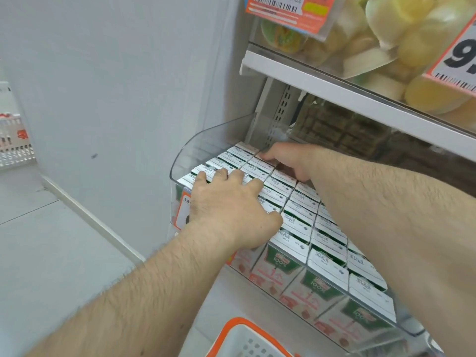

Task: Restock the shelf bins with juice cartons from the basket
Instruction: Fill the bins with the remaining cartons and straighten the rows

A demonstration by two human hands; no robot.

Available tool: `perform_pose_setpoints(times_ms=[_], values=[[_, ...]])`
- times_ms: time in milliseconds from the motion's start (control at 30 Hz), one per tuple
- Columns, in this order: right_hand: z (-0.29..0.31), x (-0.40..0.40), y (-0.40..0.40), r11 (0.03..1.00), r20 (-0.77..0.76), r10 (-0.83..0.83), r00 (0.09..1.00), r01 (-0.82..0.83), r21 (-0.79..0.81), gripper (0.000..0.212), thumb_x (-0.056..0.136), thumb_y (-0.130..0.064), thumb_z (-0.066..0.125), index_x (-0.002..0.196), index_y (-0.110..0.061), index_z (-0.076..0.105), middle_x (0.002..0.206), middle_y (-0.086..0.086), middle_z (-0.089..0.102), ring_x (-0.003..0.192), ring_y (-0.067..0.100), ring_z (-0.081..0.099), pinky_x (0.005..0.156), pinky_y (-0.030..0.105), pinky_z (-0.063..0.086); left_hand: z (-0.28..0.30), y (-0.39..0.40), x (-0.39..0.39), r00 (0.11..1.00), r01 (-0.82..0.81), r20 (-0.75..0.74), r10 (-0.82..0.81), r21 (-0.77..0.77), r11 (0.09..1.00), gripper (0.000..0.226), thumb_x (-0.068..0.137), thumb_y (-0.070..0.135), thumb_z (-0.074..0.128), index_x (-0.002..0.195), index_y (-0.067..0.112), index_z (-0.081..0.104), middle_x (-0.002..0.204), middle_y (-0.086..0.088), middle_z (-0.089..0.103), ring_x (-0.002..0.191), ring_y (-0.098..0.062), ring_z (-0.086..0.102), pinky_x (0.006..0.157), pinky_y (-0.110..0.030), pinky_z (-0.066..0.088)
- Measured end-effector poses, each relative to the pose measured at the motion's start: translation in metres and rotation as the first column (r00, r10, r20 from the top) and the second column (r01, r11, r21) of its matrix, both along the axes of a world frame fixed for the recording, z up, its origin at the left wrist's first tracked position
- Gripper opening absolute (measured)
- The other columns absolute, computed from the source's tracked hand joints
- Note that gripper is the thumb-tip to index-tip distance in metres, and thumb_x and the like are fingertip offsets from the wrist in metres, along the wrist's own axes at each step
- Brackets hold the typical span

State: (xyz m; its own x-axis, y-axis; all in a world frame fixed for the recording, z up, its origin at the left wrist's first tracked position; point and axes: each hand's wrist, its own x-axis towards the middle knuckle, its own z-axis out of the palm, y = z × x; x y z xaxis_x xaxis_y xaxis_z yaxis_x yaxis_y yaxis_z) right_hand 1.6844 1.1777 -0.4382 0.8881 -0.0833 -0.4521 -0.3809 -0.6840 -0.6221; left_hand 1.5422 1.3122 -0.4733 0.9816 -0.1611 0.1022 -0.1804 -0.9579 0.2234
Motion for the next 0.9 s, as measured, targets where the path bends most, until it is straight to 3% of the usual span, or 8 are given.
perform_pose_setpoints(times_ms=[200, 300, 400, 467, 533, 667, 833, 900], values=[[0.001, -0.006, -0.003, 0.997, -0.022, 0.034, 0.999, -0.036, -0.072, 0.048, 0.094, -0.056, 0.053, 0.110, -0.013, 0.069, 0.094, 0.009, 0.076, 0.086, 0.028, 0.074, 0.082, 0.044, 0.059, 0.003, 0.000, 0.000, 1.000, 0.003, -0.022, -0.003, 0.009, 1.000, 0.071, 0.085, 0.070, 0.030, 0.149, 0.040, 0.027, 0.161, 0.004, 0.018, 0.148, -0.022, 0.012, 0.119, -0.054, 0.004], [0.003, -0.018, -0.010, 0.979, 0.161, 0.025, 0.987, 0.008, -0.202, 0.047, 0.094, -0.063, 0.047, 0.084, -0.018, 0.058, 0.072, 0.000, 0.061, 0.062, 0.016, 0.059, 0.054, 0.026, 0.044, 0.007, 0.001, -0.002, 0.998, 0.008, -0.061, -0.009, -0.014, 1.000, 0.072, 0.084, 0.071, 0.033, 0.149, 0.040, 0.027, 0.162, 0.005, 0.016, 0.150, -0.021, 0.007, 0.120, -0.052, 0.001], [0.005, -0.026, -0.031, 0.964, 0.298, 0.019, 0.954, 0.061, -0.258, 0.050, 0.097, -0.060, 0.041, 0.103, -0.013, 0.056, 0.085, 0.004, 0.055, 0.068, 0.016, 0.053, 0.058, 0.027, 0.039, 0.013, 0.003, -0.011, 1.000, -0.017, 0.006, 0.019, -0.256, 0.967, 0.067, 0.085, 0.062, 0.046, 0.145, 0.032, 0.039, 0.158, 0.005, 0.027, 0.148, -0.017, 0.011, 0.121, -0.044, -0.002], [0.009, -0.032, -0.045, 0.957, 0.298, 0.042, 0.954, 0.047, -0.285, 0.056, 0.097, -0.061, 0.038, 0.111, -0.010, 0.057, 0.097, 0.007, 0.059, 0.080, 0.021, 0.059, 0.068, 0.031, 0.042, 0.016, 0.005, -0.019, 0.979, -0.059, 0.141, 0.148, -0.496, 0.866, 0.062, 0.084, 0.049, 0.057, 0.140, 0.026, 0.045, 0.155, 0.002, 0.031, 0.145, -0.017, 0.015, 0.121, -0.040, 0.004], [0.016, -0.040, -0.053, 0.945, 0.310, 0.059, 0.949, 0.046, -0.322, 0.053, 0.099, -0.059, 0.036, 0.103, -0.010, 0.057, 0.097, 0.008, 0.057, 0.078, 0.020, 0.055, 0.070, 0.032, 0.041, 0.017, 0.006, -0.028, 0.910, -0.153, 0.198, 0.363, -0.655, 0.740, 0.067, 0.079, 0.042, 0.061, 0.140, 0.023, 0.043, 0.156, -0.003, 0.024, 0.145, -0.019, 0.014, 0.121, -0.040, 0.009], [0.021, -0.046, -0.055, 0.947, 0.321, 0.052, 0.946, 0.055, -0.316, 0.046, 0.100, -0.055, 0.037, 0.091, -0.012, 0.051, 0.086, 0.007, 0.052, 0.071, 0.018, 0.050, 0.070, 0.031, 0.040, 0.009, -0.001, -0.042, 0.808, -0.389, -0.122, 0.576, -0.846, 0.366, 0.089, 0.078, 0.037, 0.070, 0.151, 0.022, 0.021, 0.161, -0.001, 0.001, 0.148, -0.021, 0.003, 0.119, -0.046, 0.009], [0.014, -0.041, -0.041, 0.959, 0.295, 0.092, 0.951, -0.005, -0.283, 0.046, 0.099, -0.052, 0.045, 0.113, -0.011, 0.060, 0.096, 0.007, 0.059, 0.087, 0.021, 0.057, 0.077, 0.031, 0.044, -0.004, -0.006, -0.028, 0.795, -0.434, -0.263, 0.546, -0.876, 0.209, 0.105, 0.078, 0.038, 0.072, 0.154, 0.019, 0.002, 0.161, 0.001, -0.007, 0.148, -0.023, 0.001, 0.115, -0.052, 0.015], [0.011, -0.031, -0.039, 0.959, 0.306, 0.123, 0.944, -0.034, -0.281, 0.047, 0.100, -0.050, 0.046, 0.126, -0.013, 0.058, 0.113, 0.004, 0.059, 0.107, 0.024, 0.058, 0.086, 0.032, 0.043, -0.008, -0.009, -0.021, 0.811, -0.423, -0.278, 0.515, -0.887, 0.186, 0.109, 0.078, 0.036, 0.073, 0.154, 0.018, -0.003, 0.161, -0.001, -0.007, 0.148, -0.024, -0.001, 0.117, -0.049, 0.014]])
